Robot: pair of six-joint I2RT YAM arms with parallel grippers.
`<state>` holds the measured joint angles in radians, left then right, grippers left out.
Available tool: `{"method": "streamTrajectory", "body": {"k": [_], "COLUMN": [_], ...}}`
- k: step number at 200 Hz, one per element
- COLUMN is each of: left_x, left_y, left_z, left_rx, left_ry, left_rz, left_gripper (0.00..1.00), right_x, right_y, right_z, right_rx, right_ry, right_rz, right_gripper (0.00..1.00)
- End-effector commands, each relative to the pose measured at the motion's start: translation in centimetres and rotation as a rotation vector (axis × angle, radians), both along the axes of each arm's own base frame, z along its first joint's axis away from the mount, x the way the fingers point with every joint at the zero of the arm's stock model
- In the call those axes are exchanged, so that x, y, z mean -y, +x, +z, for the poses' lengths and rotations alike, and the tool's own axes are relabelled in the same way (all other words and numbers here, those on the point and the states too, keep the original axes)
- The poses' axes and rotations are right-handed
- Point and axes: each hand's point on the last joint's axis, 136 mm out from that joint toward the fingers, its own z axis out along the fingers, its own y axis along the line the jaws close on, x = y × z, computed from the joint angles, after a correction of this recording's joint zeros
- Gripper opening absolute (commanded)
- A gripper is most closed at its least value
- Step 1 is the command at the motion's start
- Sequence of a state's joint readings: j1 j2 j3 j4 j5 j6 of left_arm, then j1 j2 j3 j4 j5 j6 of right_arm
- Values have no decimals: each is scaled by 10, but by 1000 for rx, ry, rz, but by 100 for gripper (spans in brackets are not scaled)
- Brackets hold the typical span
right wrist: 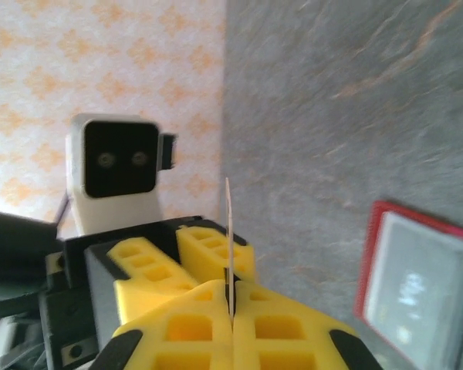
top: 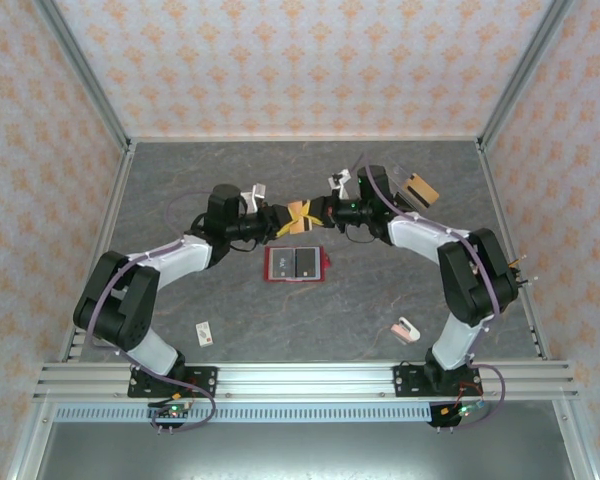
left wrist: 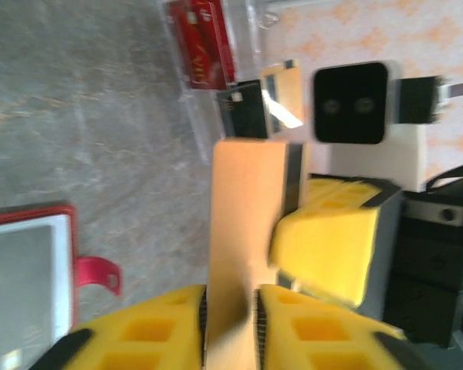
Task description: Take the credit cards out of the card holder
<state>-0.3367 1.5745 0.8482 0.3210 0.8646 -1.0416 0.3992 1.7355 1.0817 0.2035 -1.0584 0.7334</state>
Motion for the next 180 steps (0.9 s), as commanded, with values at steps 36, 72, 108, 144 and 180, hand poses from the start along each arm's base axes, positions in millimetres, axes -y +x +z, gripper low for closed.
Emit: {"method": "streamTrajectory", "body": {"k": [36,72,108,144,180], "left_x": [-77,-133,-163,-179,-180], "left_y": [-28,-37,-40,-43,-44], "left_z": [-58,-50,-28,-15,-14], "left_rx": [-196,-196,-162,-114,-109], "left_ry": [564,854,957,1029,1041], "left_rz": [87,173,218,215,188], "left_gripper": [62,75,85,95,100], "right_x": [110,171,222,251,276], "right_y": [40,60,76,83,87], "right_z": [29,67,63,41,27], "right_rx": [399,595,655,619,618], "right_ry": [-720,-988,-1212,-1155,-1141], "right_rz": [-179,-238,-167,-12,84], "right_gripper": [0,0,0,0,0]}}
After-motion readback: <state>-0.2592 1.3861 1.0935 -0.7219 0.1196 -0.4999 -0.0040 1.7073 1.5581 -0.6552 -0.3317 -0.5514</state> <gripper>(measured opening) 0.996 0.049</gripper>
